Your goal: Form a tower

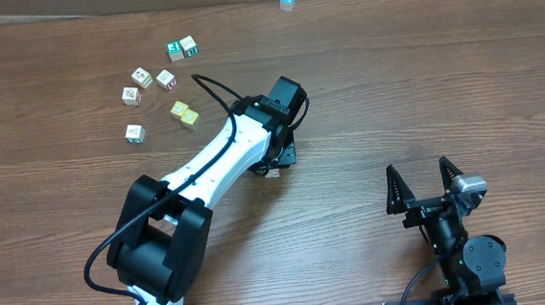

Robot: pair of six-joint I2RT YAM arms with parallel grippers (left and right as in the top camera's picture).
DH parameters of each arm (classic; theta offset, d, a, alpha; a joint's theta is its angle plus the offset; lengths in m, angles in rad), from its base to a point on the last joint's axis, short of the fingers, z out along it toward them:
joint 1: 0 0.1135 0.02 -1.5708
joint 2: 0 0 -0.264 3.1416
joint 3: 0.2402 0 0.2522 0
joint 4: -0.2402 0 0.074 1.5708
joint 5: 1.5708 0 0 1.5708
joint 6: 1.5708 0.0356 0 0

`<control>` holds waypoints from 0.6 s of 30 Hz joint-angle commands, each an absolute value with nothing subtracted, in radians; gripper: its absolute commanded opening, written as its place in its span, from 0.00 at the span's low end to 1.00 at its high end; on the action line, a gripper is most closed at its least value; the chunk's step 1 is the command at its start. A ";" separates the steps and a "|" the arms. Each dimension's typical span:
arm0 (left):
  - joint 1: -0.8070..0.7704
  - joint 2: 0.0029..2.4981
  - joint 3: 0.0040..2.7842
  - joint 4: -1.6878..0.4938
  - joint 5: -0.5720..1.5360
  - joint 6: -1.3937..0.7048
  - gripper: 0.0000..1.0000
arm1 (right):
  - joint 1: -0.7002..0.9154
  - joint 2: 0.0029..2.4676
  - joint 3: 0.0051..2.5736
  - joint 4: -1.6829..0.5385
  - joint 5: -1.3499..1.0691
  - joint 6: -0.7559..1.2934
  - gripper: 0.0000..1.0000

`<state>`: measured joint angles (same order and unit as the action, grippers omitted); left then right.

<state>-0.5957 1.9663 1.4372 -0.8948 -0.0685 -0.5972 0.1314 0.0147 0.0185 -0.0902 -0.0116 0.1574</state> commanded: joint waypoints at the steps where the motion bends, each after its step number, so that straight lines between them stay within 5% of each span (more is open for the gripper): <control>1: -0.596 1.975 1.430 -0.889 -0.089 -0.552 0.35 | 0.129 0.003 0.008 -0.084 -0.012 0.163 1.00; 18: -0.596 1.975 1.430 -0.884 -0.089 -0.526 0.35 | 0.129 0.003 0.008 -0.084 -0.012 0.163 1.00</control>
